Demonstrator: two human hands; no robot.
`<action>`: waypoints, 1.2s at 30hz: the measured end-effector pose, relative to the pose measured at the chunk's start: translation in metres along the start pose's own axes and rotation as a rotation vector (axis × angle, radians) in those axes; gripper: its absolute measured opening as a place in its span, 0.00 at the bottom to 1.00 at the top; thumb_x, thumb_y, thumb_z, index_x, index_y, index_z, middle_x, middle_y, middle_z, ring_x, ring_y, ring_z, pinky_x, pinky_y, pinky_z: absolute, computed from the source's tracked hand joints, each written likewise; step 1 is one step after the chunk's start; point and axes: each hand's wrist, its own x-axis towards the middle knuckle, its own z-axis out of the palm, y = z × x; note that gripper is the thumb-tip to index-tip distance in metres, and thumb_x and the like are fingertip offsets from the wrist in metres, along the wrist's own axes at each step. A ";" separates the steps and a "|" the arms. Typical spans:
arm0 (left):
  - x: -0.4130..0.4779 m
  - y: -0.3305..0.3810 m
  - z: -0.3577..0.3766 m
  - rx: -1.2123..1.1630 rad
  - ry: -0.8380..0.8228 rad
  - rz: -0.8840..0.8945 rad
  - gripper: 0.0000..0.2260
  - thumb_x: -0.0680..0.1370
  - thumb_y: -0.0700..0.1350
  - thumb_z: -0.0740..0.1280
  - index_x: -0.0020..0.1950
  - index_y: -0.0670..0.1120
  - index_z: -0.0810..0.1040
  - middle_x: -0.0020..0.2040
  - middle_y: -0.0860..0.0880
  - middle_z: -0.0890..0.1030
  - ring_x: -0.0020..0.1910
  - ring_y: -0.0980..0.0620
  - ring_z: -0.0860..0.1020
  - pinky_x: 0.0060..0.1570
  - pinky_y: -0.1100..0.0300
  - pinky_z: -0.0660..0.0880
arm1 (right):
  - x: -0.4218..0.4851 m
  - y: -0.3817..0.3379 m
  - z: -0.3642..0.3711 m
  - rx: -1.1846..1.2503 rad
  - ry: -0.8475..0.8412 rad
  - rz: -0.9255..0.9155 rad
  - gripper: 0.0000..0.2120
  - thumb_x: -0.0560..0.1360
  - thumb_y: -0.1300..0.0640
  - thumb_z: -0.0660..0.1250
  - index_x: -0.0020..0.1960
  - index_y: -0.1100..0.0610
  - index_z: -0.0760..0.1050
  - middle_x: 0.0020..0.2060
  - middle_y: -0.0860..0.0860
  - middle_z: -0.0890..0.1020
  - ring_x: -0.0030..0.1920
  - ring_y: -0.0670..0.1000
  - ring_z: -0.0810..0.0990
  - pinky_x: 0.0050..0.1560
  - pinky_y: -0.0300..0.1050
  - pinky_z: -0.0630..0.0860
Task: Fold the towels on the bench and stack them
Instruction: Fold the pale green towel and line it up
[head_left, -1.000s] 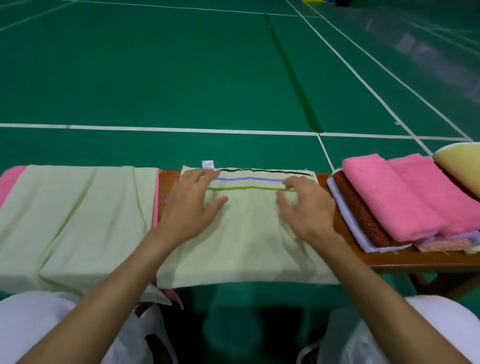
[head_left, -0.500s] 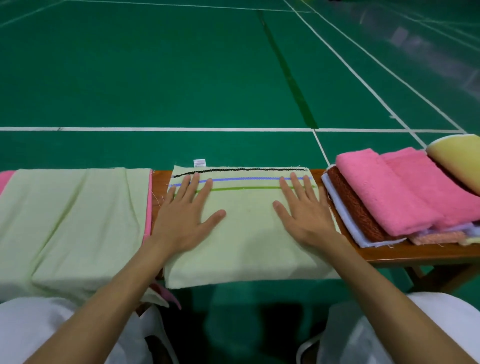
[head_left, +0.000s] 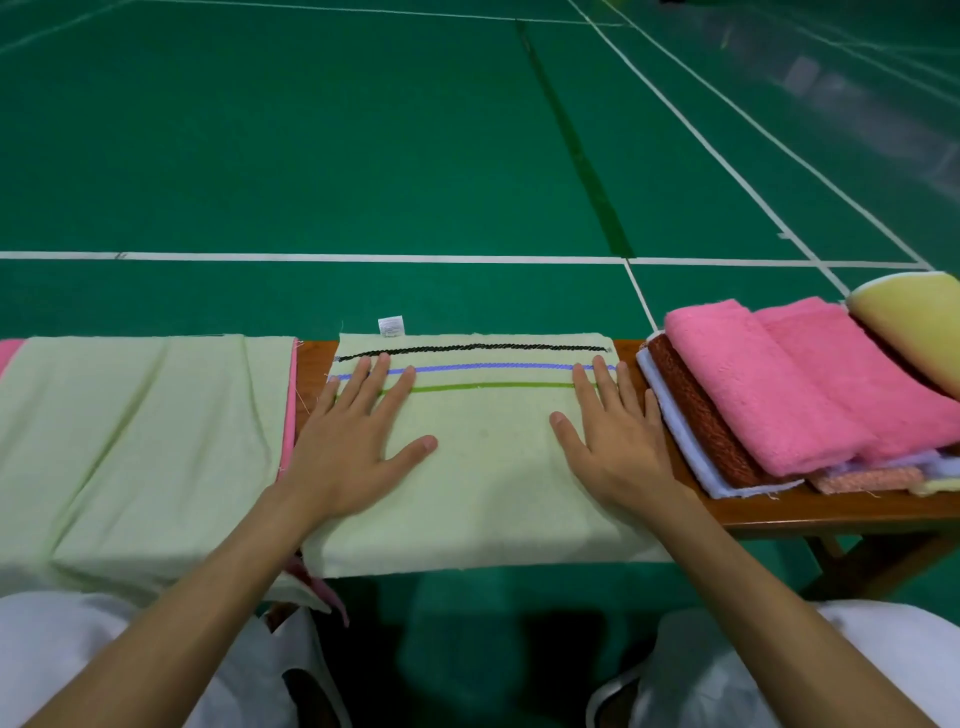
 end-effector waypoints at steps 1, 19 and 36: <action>-0.002 0.000 -0.001 -0.011 -0.006 0.002 0.39 0.77 0.75 0.41 0.84 0.59 0.41 0.84 0.52 0.37 0.82 0.53 0.34 0.81 0.49 0.36 | -0.001 0.000 0.000 0.014 0.009 0.000 0.37 0.80 0.33 0.40 0.84 0.49 0.44 0.84 0.50 0.44 0.83 0.54 0.38 0.81 0.60 0.40; -0.016 -0.001 -0.033 -0.485 0.184 -0.586 0.16 0.71 0.52 0.80 0.46 0.46 0.75 0.38 0.50 0.78 0.40 0.48 0.77 0.36 0.54 0.68 | 0.006 -0.011 -0.025 0.186 0.232 0.318 0.08 0.76 0.55 0.66 0.48 0.59 0.71 0.48 0.58 0.79 0.47 0.59 0.77 0.42 0.47 0.68; -0.023 -0.016 -0.038 -1.136 0.108 -0.387 0.21 0.75 0.34 0.74 0.60 0.55 0.75 0.48 0.39 0.86 0.51 0.37 0.84 0.59 0.36 0.79 | 0.003 0.012 -0.047 0.661 0.107 0.342 0.13 0.75 0.61 0.70 0.54 0.59 0.67 0.48 0.53 0.78 0.52 0.60 0.78 0.47 0.49 0.67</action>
